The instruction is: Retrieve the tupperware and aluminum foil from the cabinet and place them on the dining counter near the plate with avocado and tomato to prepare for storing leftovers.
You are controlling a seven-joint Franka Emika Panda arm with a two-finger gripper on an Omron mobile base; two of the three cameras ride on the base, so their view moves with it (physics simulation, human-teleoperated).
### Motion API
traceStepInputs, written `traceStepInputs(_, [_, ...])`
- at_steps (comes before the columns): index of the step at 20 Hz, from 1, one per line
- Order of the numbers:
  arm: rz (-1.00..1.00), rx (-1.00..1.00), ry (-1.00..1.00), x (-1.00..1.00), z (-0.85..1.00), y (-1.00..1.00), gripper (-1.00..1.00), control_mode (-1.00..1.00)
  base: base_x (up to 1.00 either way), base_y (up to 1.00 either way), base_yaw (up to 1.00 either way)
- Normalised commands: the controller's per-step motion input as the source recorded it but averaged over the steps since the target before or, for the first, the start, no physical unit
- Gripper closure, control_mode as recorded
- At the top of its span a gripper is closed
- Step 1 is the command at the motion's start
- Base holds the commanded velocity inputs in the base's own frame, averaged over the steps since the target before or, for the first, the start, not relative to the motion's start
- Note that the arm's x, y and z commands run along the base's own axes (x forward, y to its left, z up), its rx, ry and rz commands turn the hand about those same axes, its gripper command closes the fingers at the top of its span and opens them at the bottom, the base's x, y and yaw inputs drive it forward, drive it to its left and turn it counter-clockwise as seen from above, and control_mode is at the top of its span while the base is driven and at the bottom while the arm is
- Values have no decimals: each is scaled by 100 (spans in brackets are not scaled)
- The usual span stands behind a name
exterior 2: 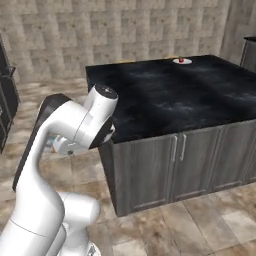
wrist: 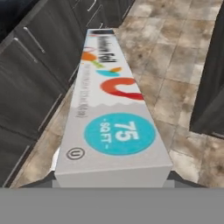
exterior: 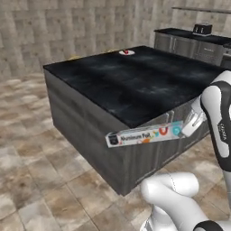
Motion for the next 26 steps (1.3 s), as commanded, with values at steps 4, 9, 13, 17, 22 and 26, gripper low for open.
traceStepInputs(4, [0, 0, 0, 0, 0, 0, 100, 100, 48, 100, -41])
traceStepInputs(9, [0, 0, 0, 0, 0, 0, 100, 100, 52, 100, -35])
traceStepInputs(13, [0, 0, 0, 0, 0, 0, 100, 100, 76, 100, -33])
traceStepInputs(17, [0, 0, 0, 0, 0, 0, 100, 100, 87, 100, -28])
traceStepInputs(22, [0, 0, 0, 0, 0, 0, 100, 100, 89, 100, -15])
traceStepInputs(26, [0, 0, 0, 0, 0, 0, 100, 100, 79, 100, 0])
